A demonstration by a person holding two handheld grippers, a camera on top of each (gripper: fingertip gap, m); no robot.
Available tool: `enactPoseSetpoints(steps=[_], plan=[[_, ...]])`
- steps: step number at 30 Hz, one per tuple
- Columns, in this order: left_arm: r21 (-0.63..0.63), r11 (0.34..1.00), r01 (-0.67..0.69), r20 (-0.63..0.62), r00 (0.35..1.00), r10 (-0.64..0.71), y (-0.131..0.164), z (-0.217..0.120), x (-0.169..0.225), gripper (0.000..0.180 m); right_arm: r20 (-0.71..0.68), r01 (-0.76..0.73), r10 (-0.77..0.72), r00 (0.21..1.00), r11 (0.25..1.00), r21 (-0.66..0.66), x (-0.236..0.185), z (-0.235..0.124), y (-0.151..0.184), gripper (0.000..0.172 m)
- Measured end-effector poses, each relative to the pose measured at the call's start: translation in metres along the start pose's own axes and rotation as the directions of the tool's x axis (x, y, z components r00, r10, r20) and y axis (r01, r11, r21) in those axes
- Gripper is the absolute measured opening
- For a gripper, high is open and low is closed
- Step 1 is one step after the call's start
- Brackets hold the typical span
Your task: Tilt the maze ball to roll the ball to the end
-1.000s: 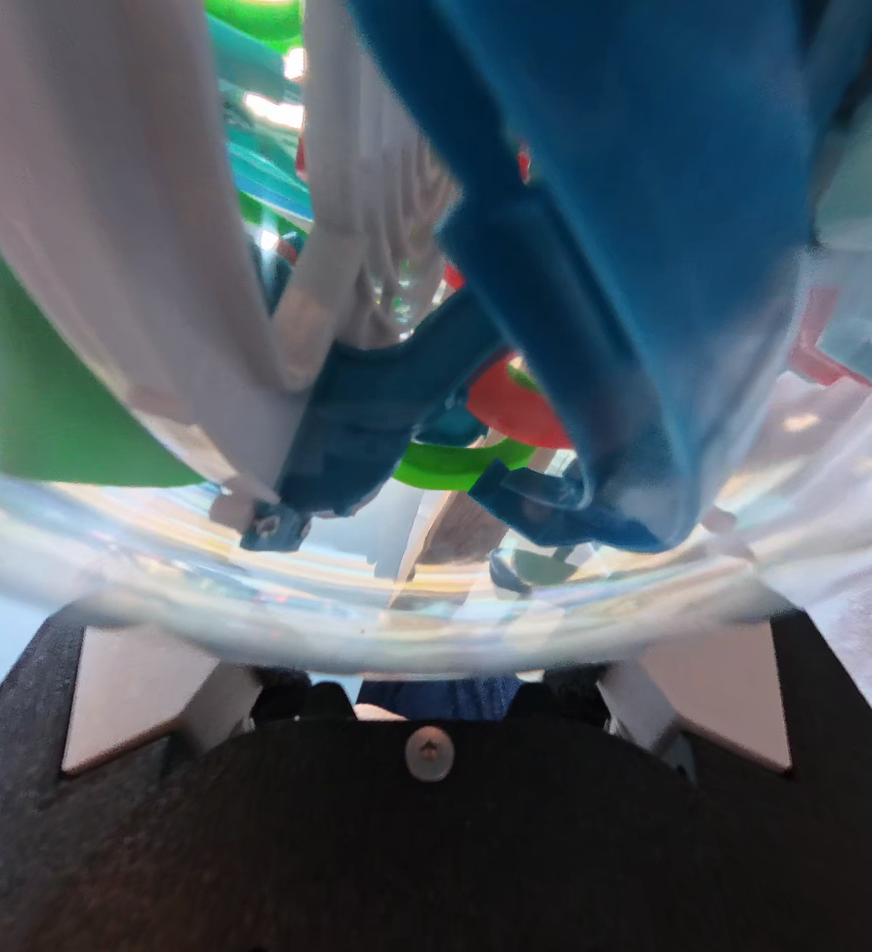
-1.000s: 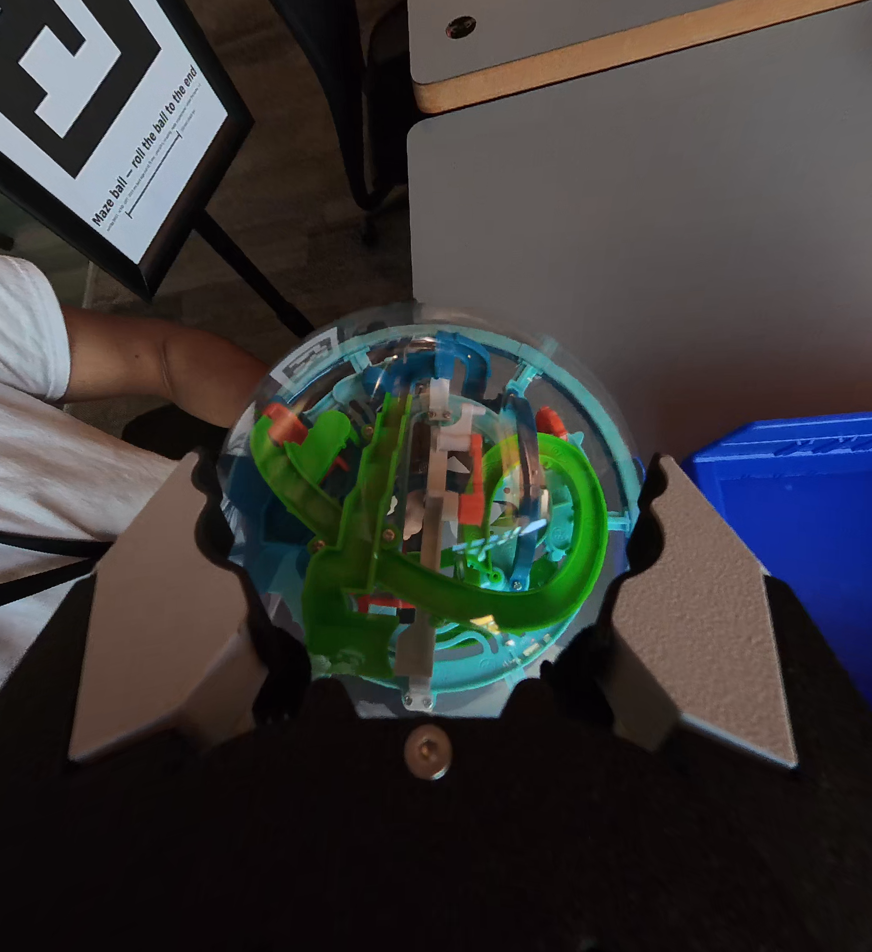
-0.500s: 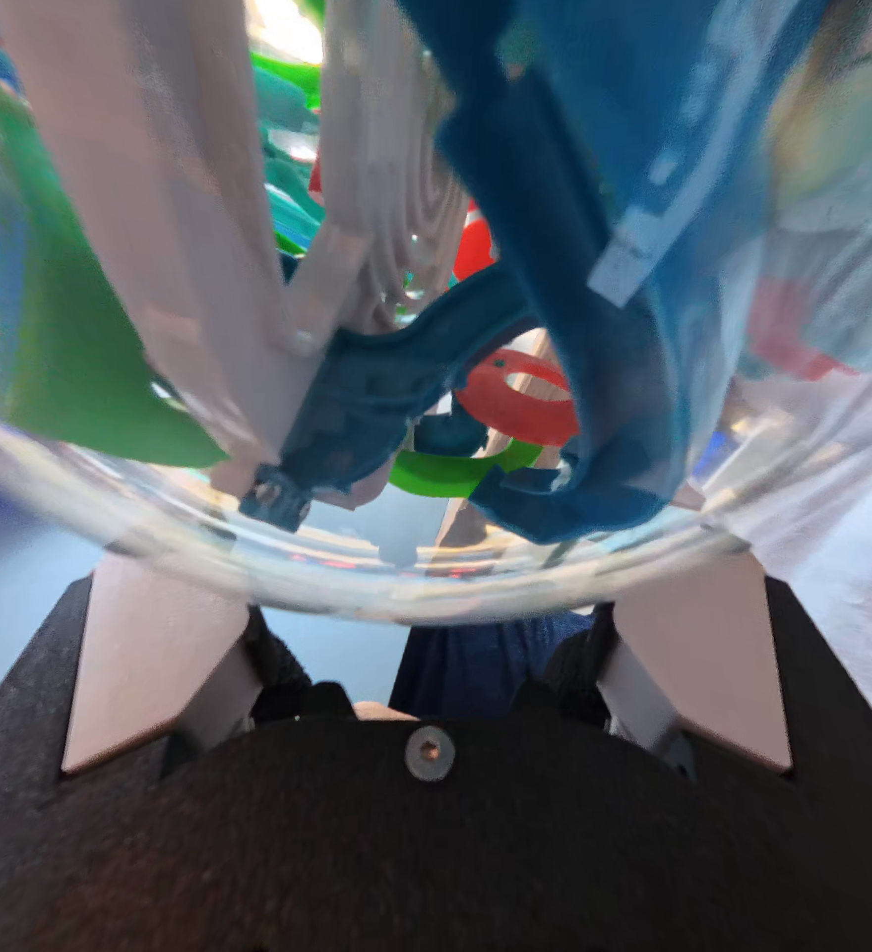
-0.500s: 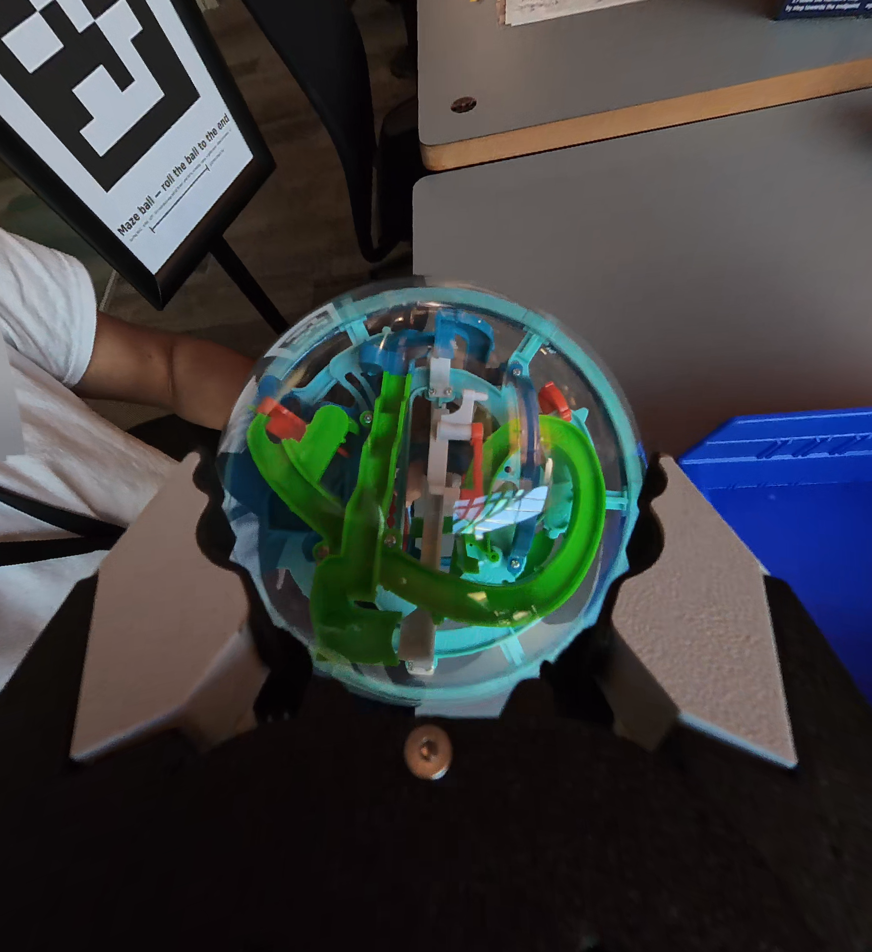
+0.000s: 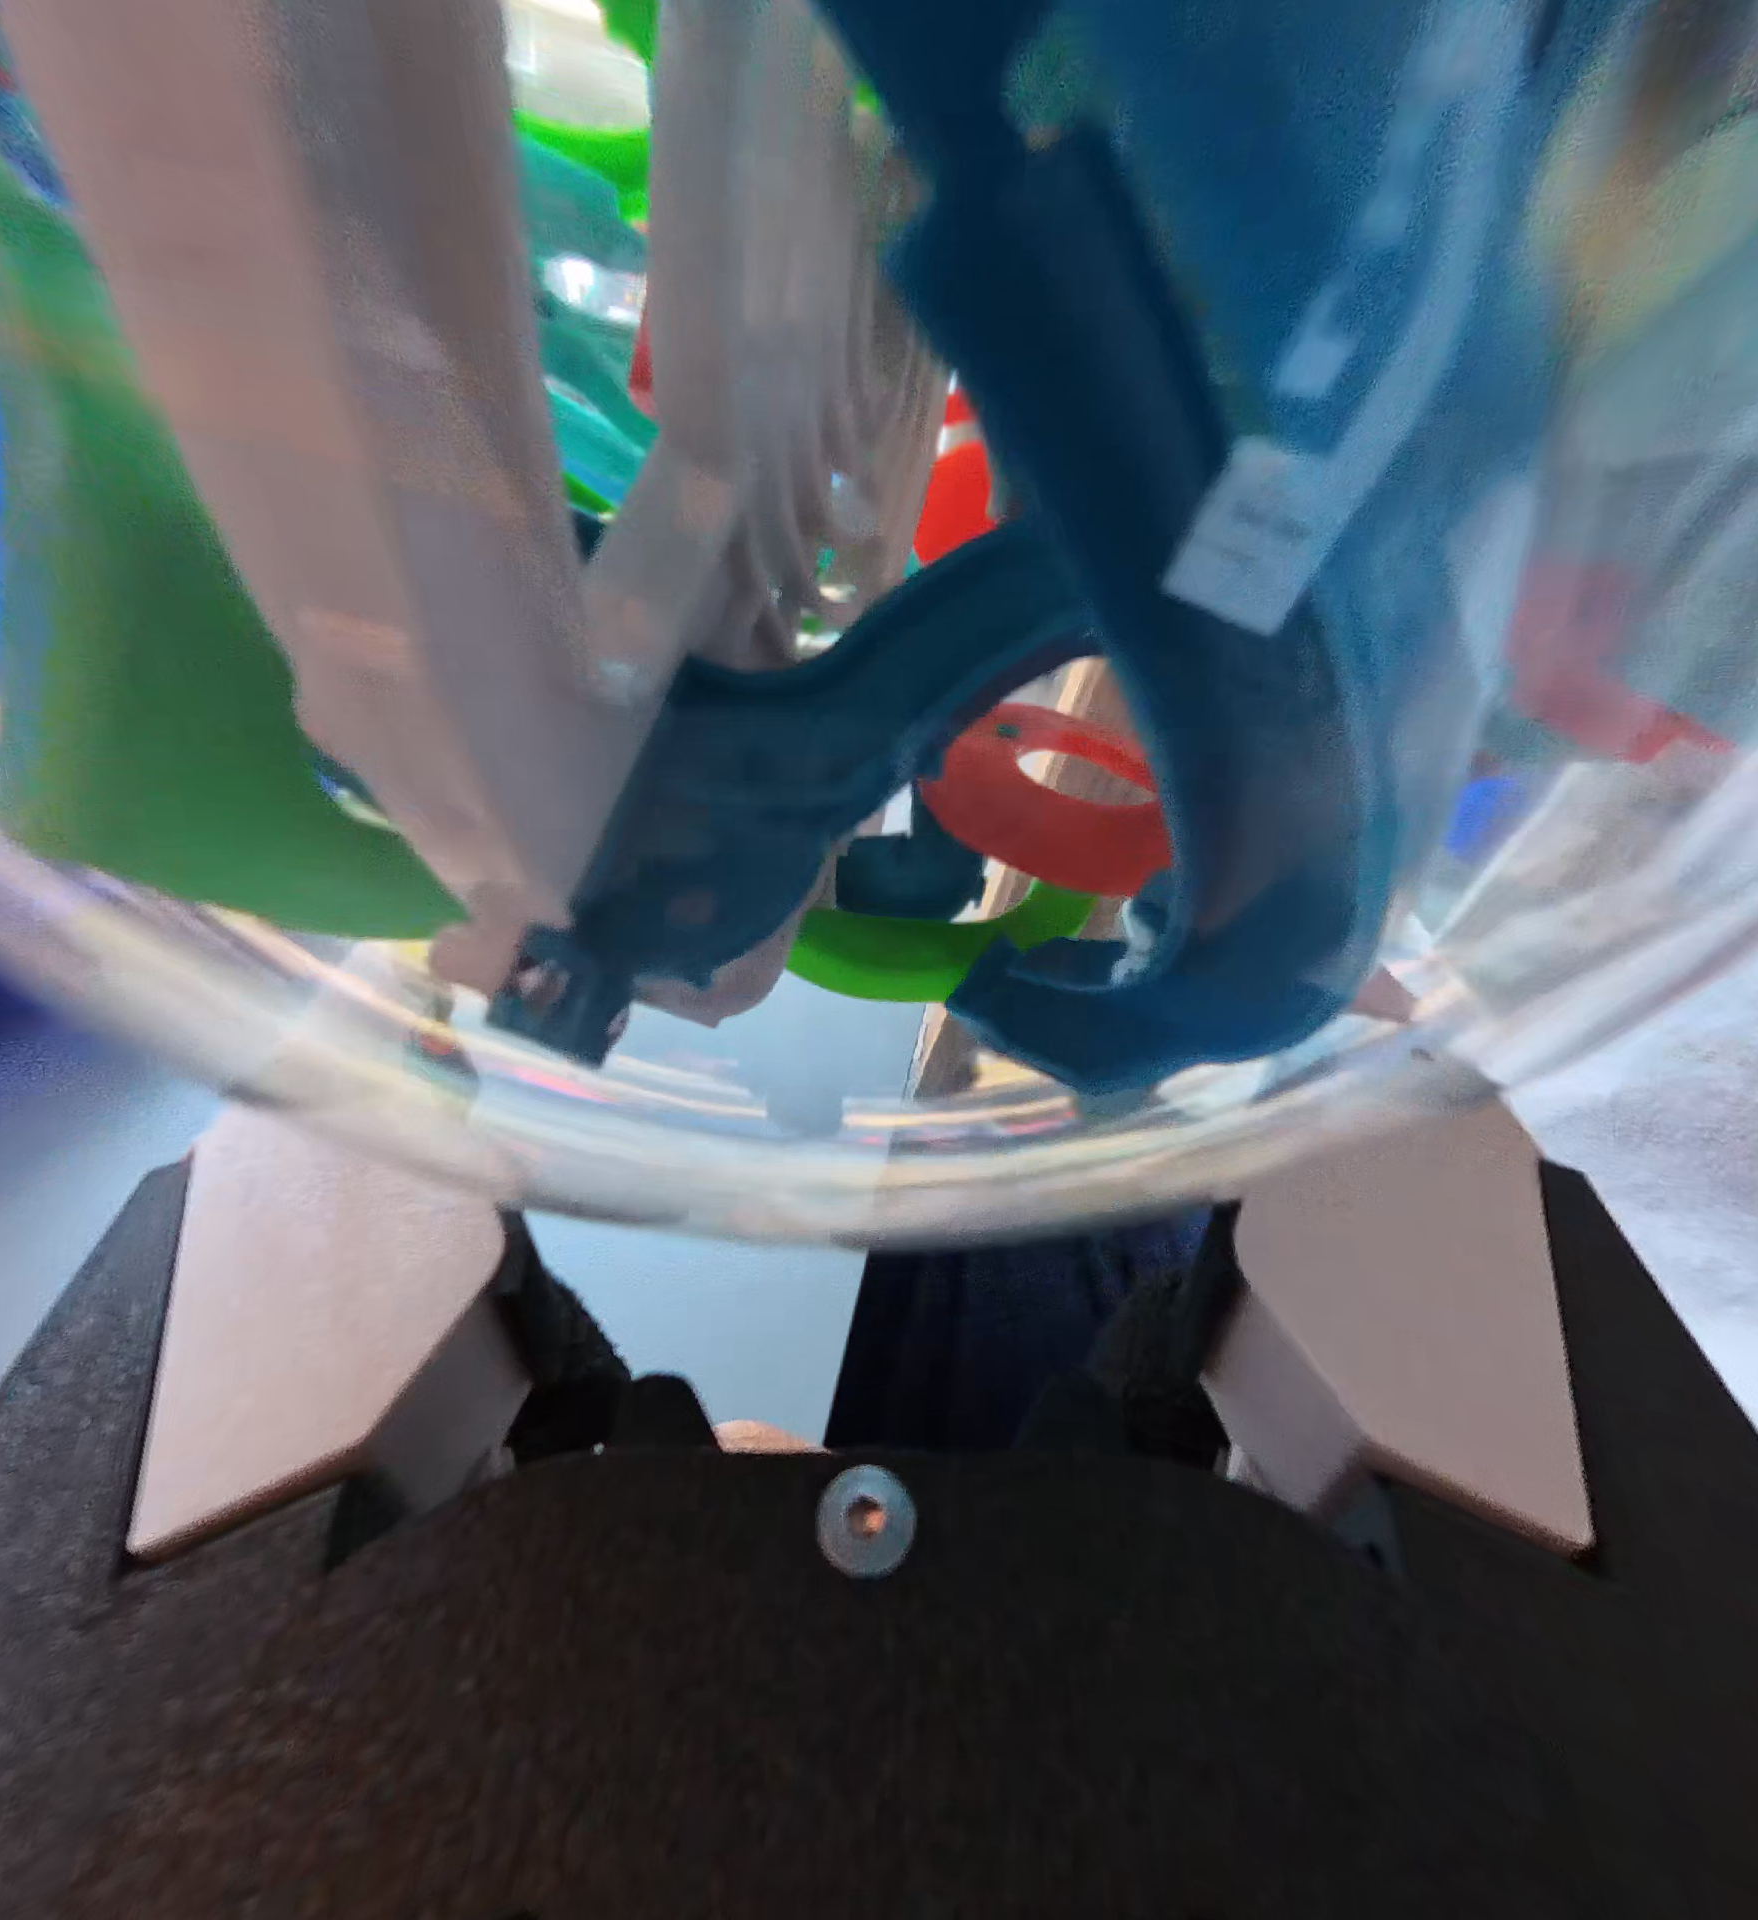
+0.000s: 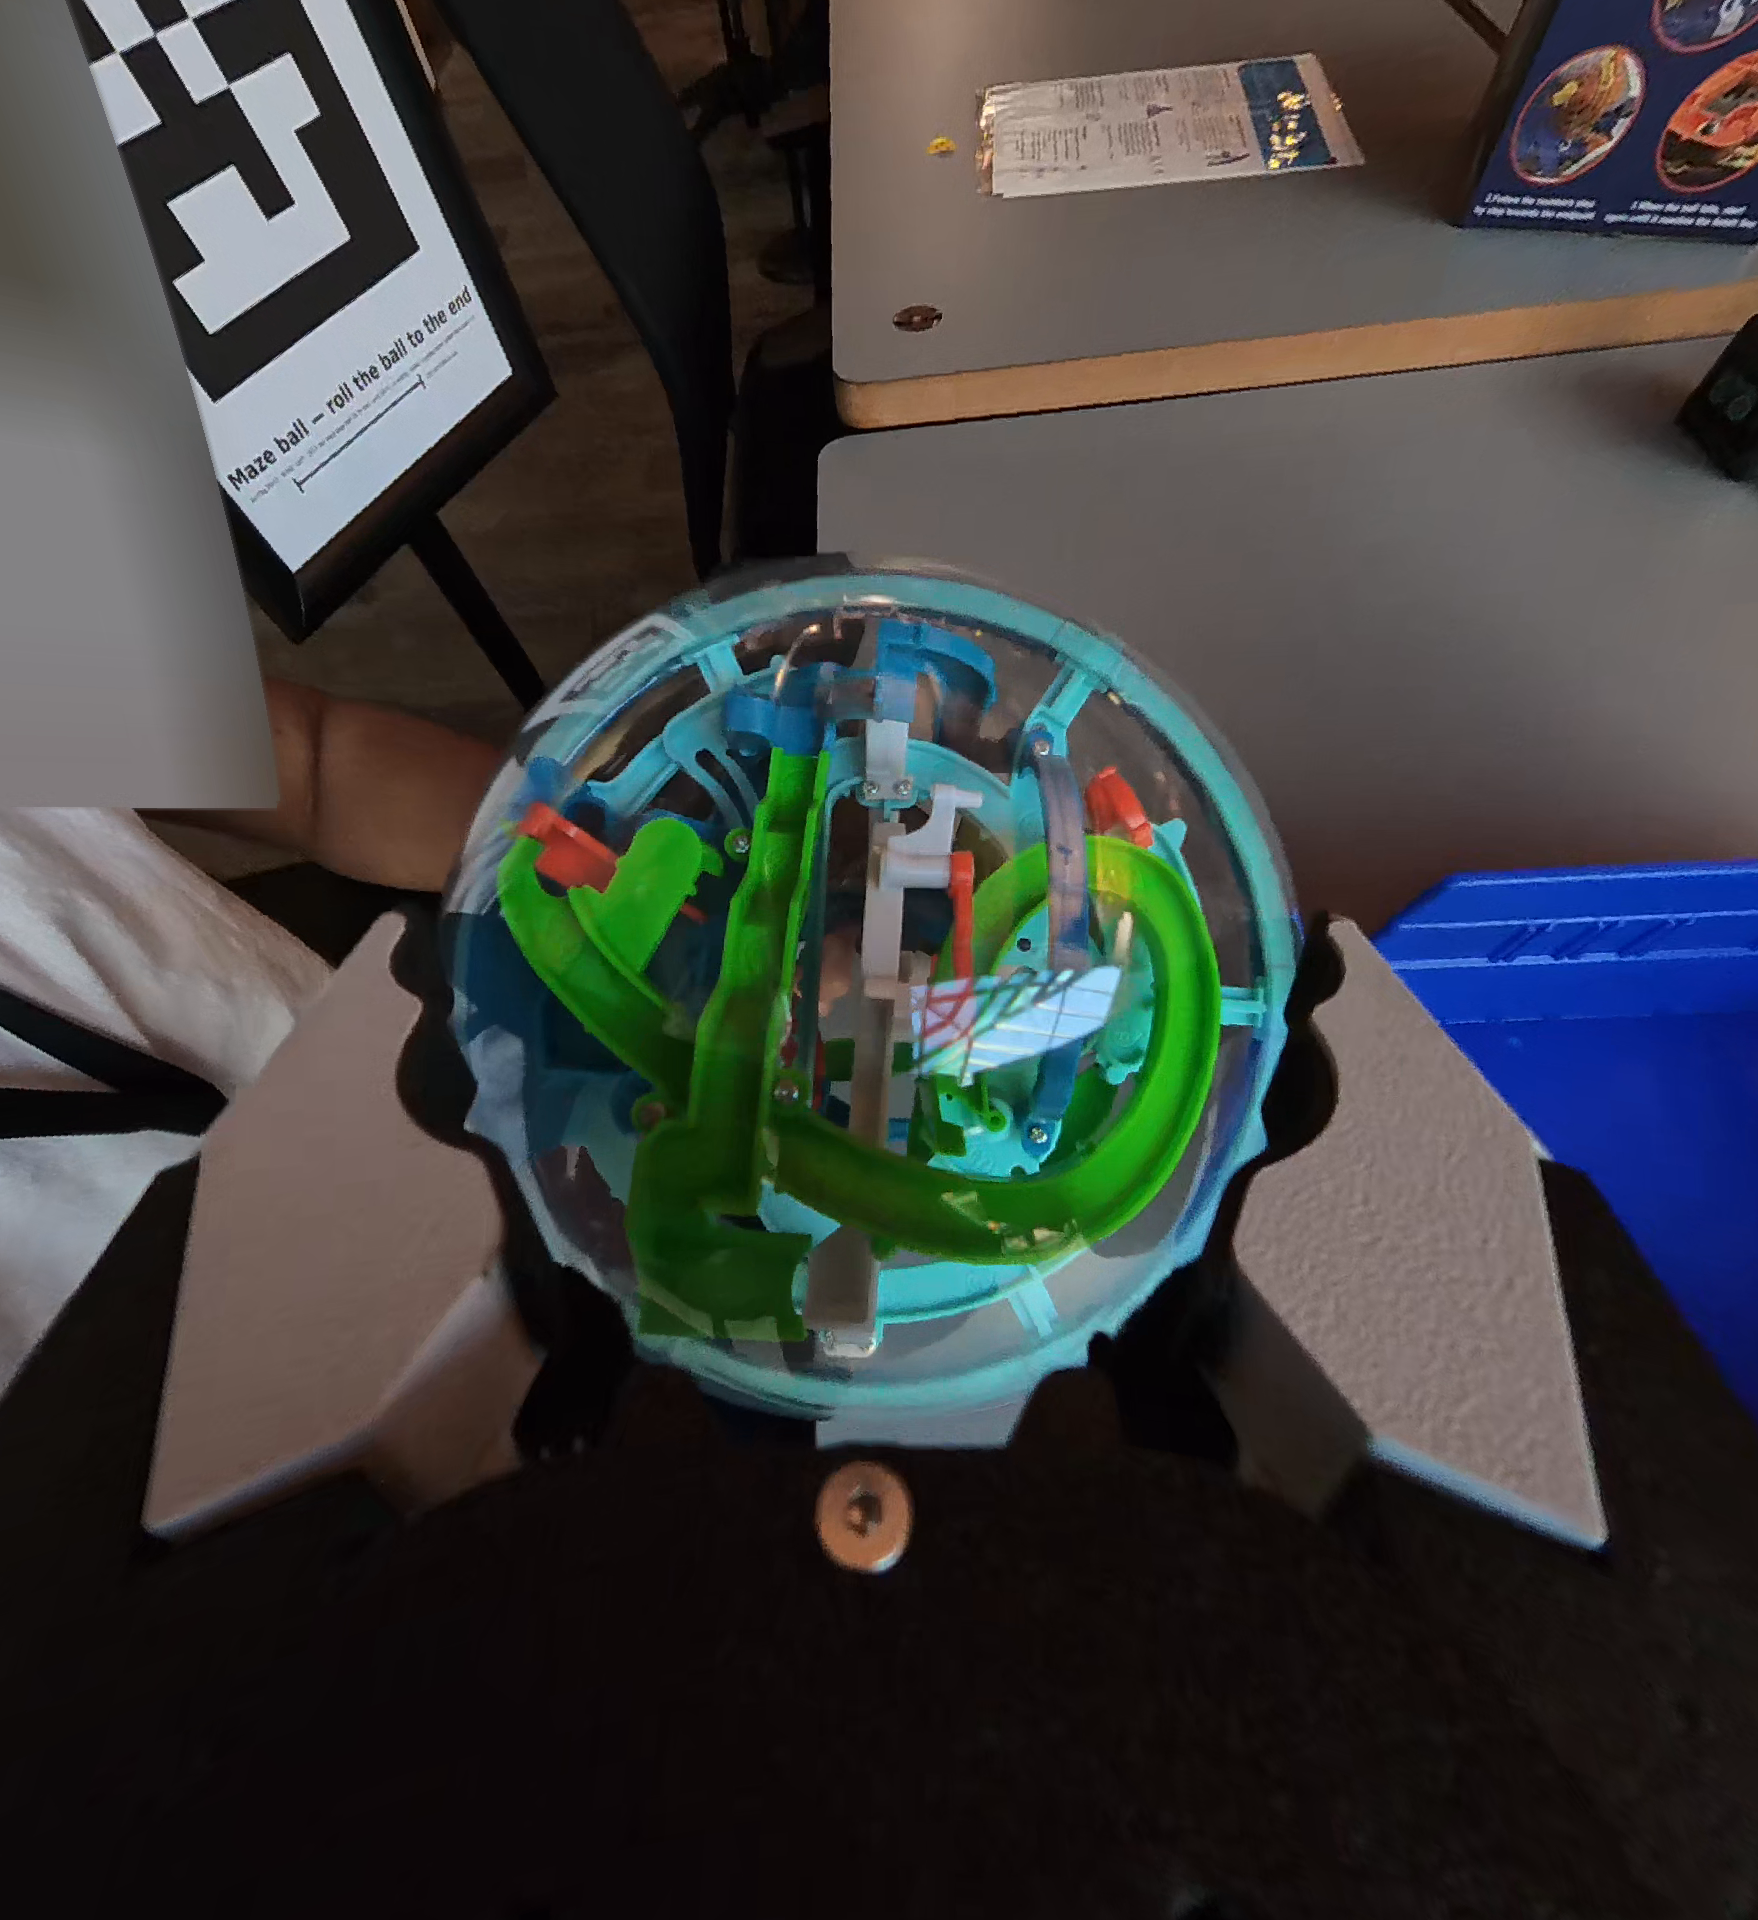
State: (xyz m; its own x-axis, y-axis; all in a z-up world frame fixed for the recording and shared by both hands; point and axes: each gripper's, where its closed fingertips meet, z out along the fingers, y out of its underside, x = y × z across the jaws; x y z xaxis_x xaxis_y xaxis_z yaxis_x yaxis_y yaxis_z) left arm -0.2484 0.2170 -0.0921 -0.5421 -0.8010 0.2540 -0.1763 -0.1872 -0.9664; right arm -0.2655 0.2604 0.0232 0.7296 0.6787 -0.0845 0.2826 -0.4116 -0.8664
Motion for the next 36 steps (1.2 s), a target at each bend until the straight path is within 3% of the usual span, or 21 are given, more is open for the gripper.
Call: enactPoseSetpoints(steps=[8, 21, 36], plan=[[0.026, 1.0, 0.005, -0.016, 1.0, -0.005, -0.004, -0.011, -0.005, 0.153, -0.011, -0.075, 0.078, 0.997, 0.986, 0.15, 0.008, -0.006, 0.012, 0.152], [0.013, 1.0, -0.01, -0.009, 1.0, 0.01, 0.0, -0.01, -0.006, 0.153, -0.002, -0.092, 0.096, 0.995, 0.956, 0.28, 0.009, -0.015, 0.029, 0.152], [-0.003, 0.999, -0.04, -0.002, 0.999, 0.04, -0.004, -0.017, -0.011, 0.154, 0.015, -0.131, 0.133, 0.991, 0.941, 0.313, 0.012, -0.021, 0.048, 0.151]])
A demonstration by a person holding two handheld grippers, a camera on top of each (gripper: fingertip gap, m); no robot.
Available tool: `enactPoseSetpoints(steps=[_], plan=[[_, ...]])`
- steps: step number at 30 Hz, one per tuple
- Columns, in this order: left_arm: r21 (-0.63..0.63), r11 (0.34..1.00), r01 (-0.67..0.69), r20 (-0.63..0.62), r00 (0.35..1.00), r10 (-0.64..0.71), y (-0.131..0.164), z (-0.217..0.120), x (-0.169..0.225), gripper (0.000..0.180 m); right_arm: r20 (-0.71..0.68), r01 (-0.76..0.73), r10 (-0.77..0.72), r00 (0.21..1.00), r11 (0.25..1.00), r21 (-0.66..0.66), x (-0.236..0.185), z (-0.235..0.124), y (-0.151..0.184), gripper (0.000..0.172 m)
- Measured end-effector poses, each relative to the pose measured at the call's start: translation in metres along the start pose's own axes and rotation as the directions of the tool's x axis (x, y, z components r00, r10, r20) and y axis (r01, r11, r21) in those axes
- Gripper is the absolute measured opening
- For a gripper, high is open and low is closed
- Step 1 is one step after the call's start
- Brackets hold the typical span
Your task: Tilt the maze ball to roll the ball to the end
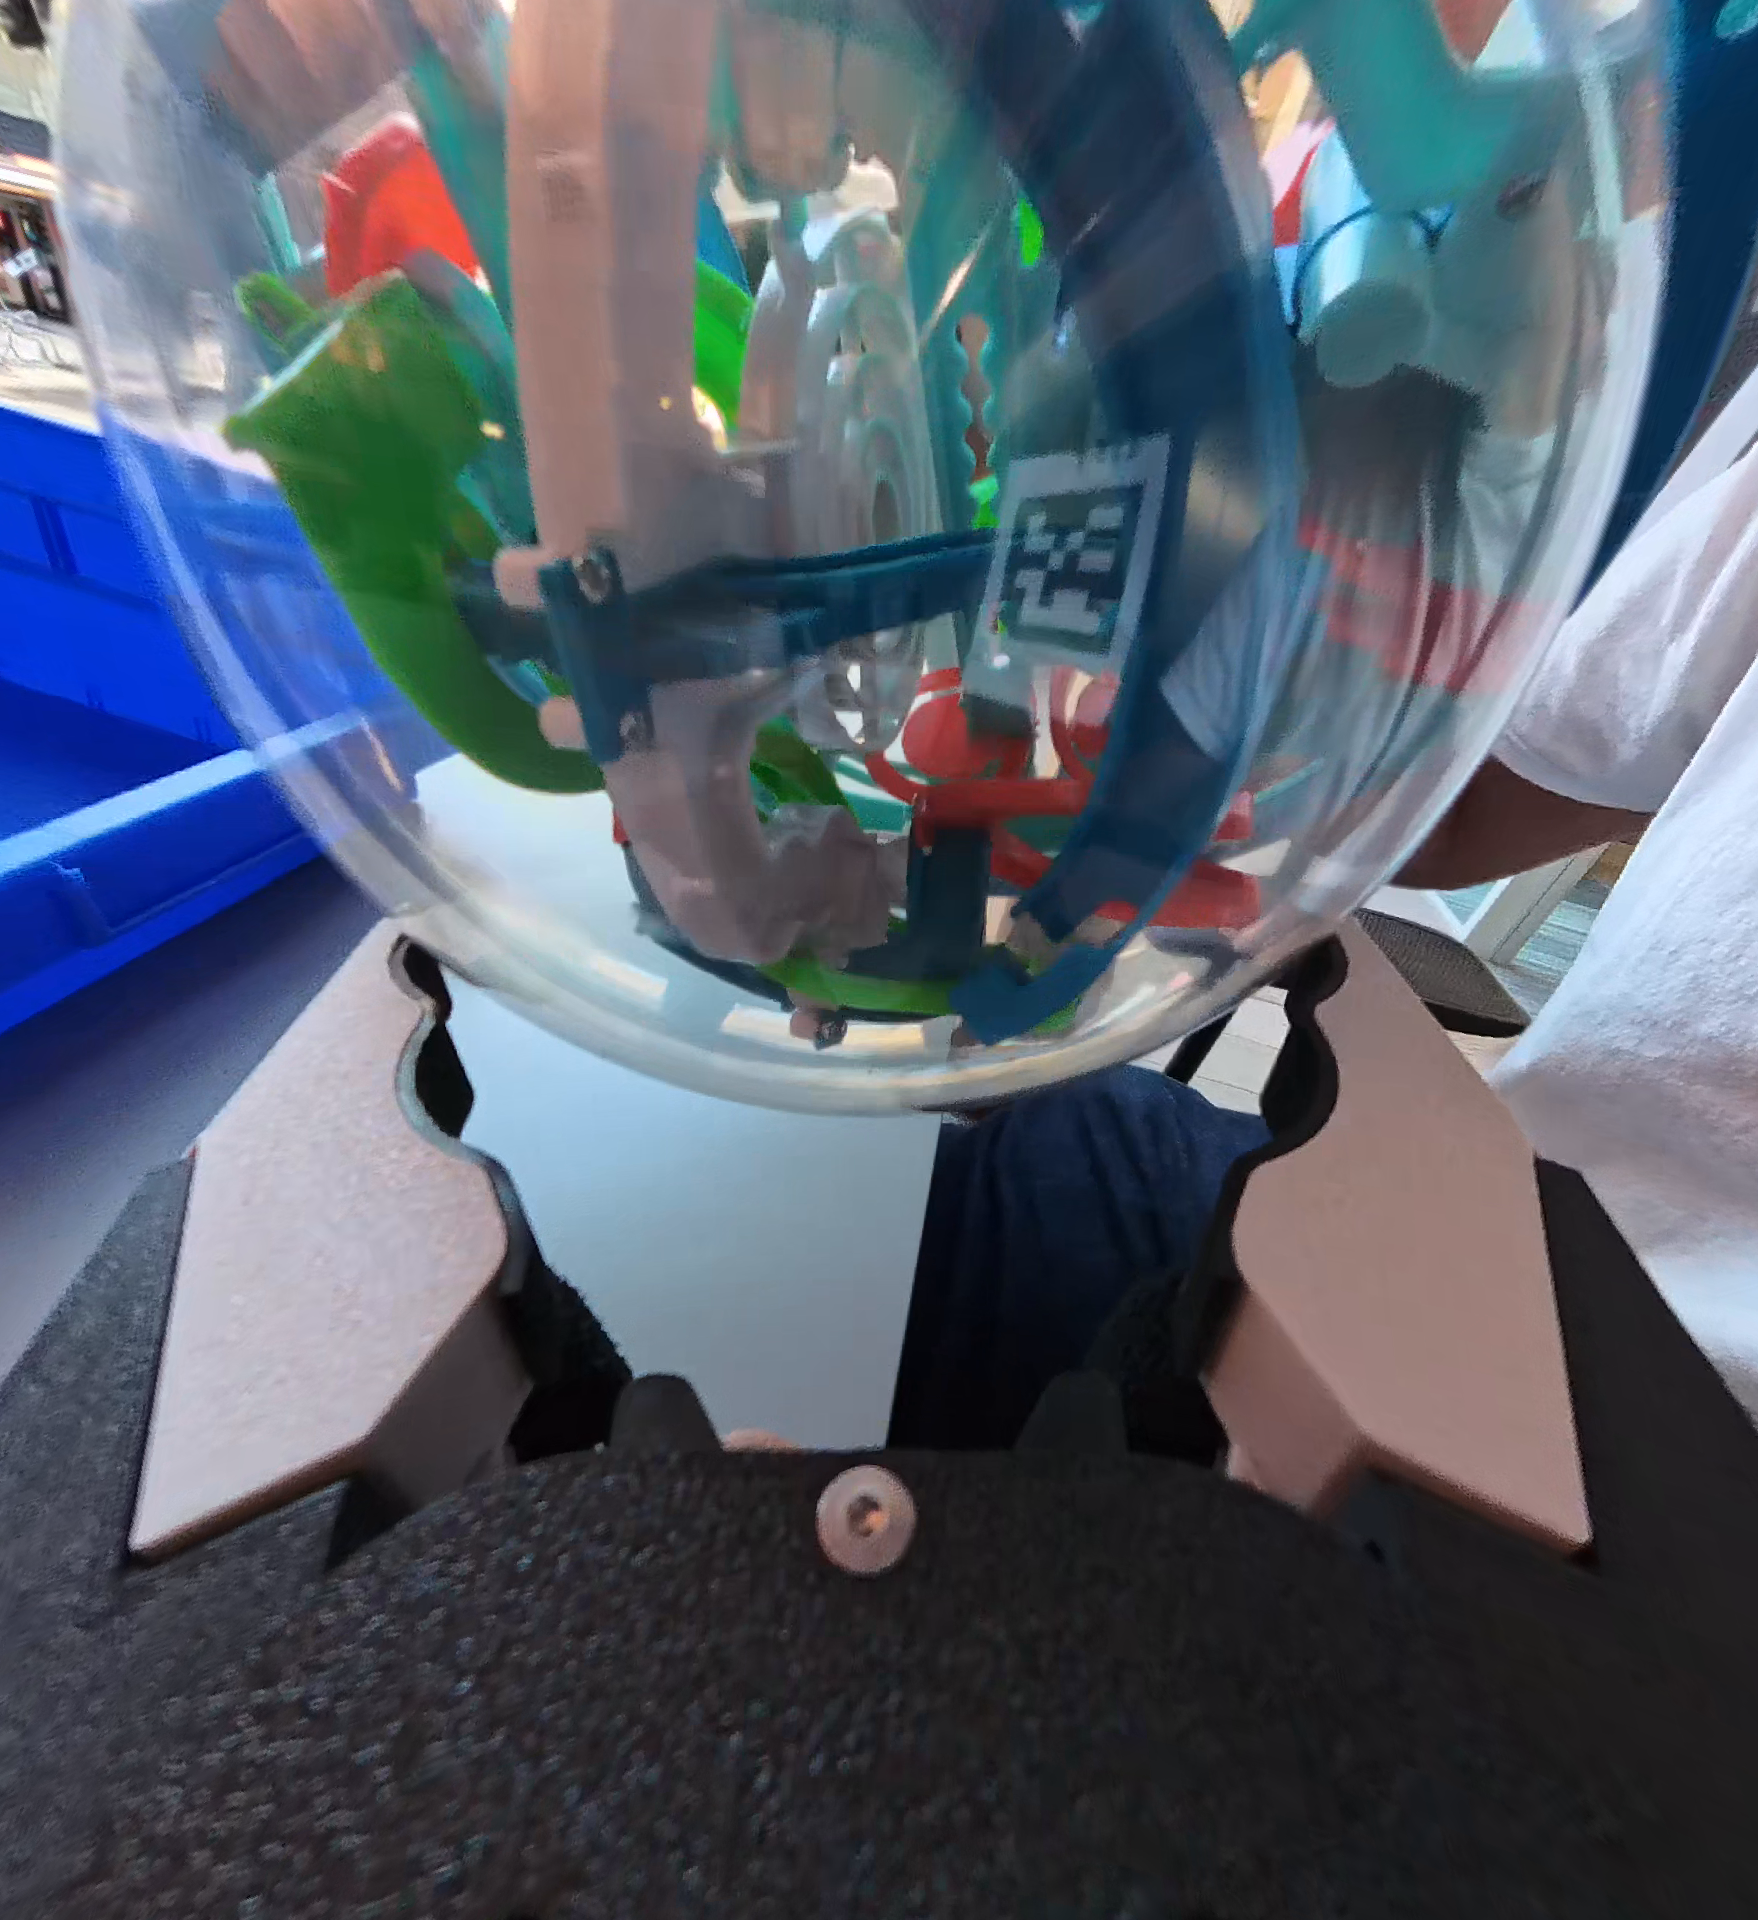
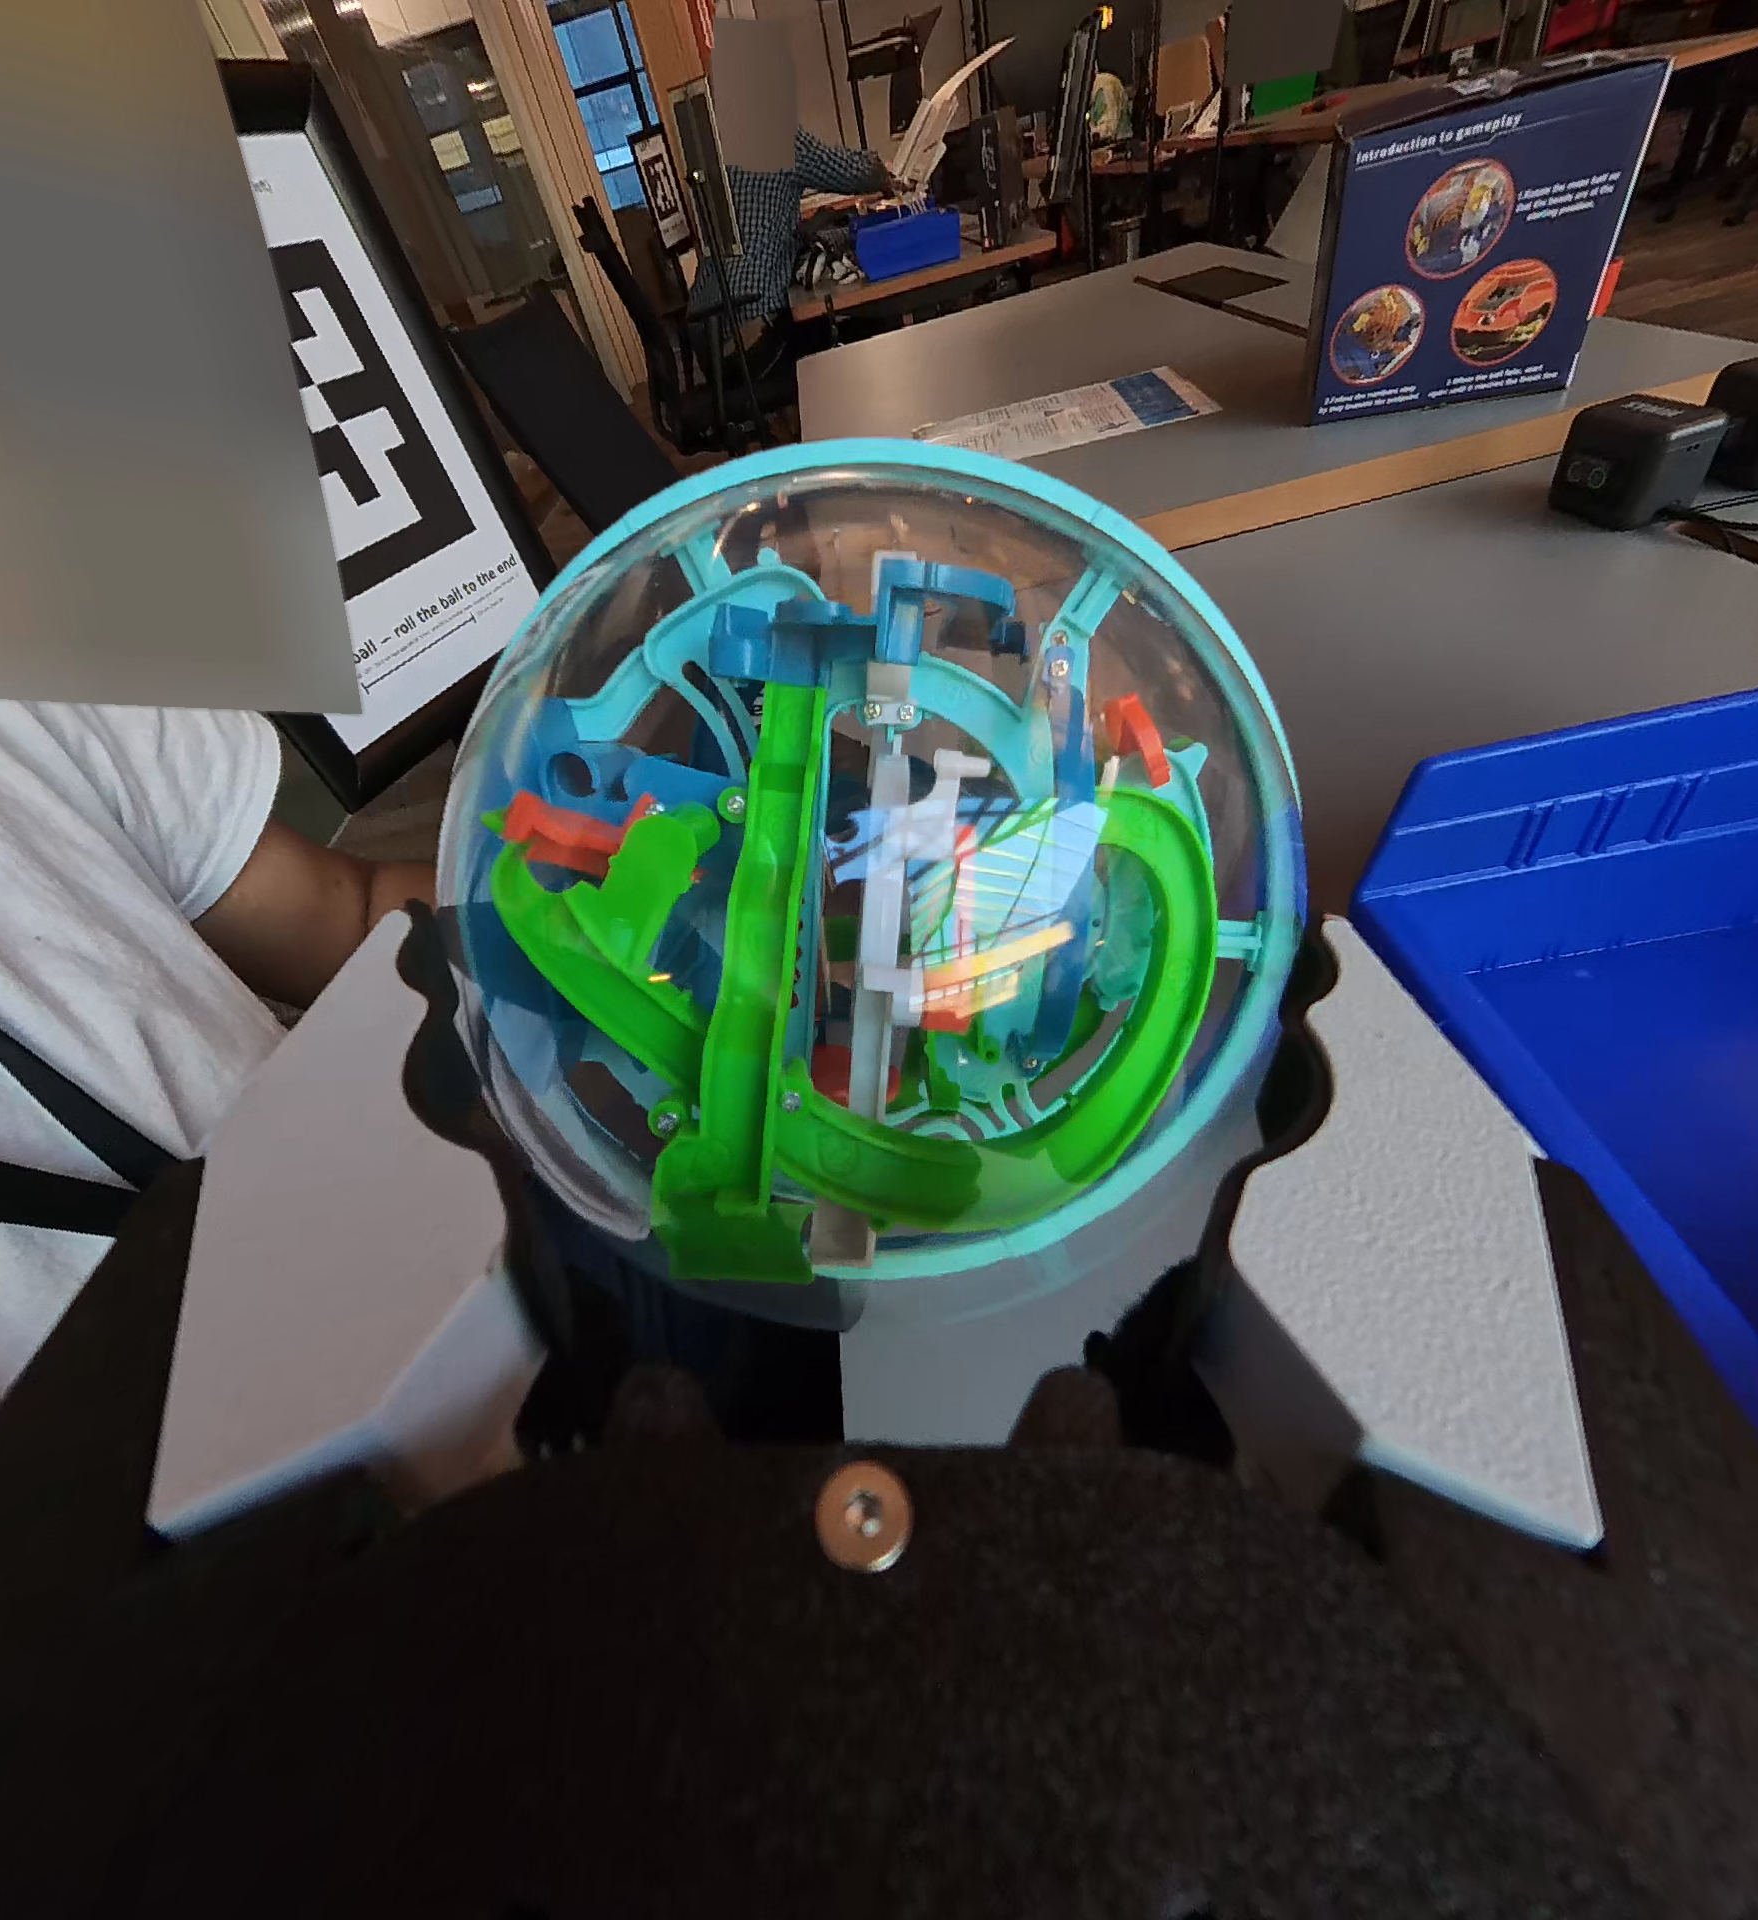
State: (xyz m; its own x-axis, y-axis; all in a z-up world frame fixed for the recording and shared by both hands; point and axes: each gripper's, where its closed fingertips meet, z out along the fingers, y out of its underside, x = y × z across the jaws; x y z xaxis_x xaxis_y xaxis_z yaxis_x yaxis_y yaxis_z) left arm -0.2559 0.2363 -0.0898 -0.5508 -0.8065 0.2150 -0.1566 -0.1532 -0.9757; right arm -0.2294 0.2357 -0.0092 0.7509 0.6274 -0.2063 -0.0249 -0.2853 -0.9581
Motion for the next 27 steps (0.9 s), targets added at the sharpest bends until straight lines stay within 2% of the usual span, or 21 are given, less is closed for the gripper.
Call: enactPoseSetpoints(steps=[12, 19, 27], plan=[[-0.025, 0.998, -0.051, 0.009, 0.999, 0.052, -0.004, -0.006, -0.002, 0.153, 0.002, 0.023, -0.023, 1.0, 0.999, 0.039, -0.002, 0.0, 0.001, 0.151], [-0.079, 0.991, -0.106, 0.014, 0.994, 0.107, -0.011, -0.019, -0.001, 0.153, 0.018, 0.016, -0.017, 1.0, 0.998, 0.069, -0.005, 0.0, 0.01, 0.151], [-0.159, 0.976, -0.147, 0.001, 0.989, 0.149, -0.005, -0.024, -0.005, 0.153, 0.003, 0.046, -0.047, 0.999, 0.994, 0.096, -0.006, 0.004, 0.016, 0.151]])
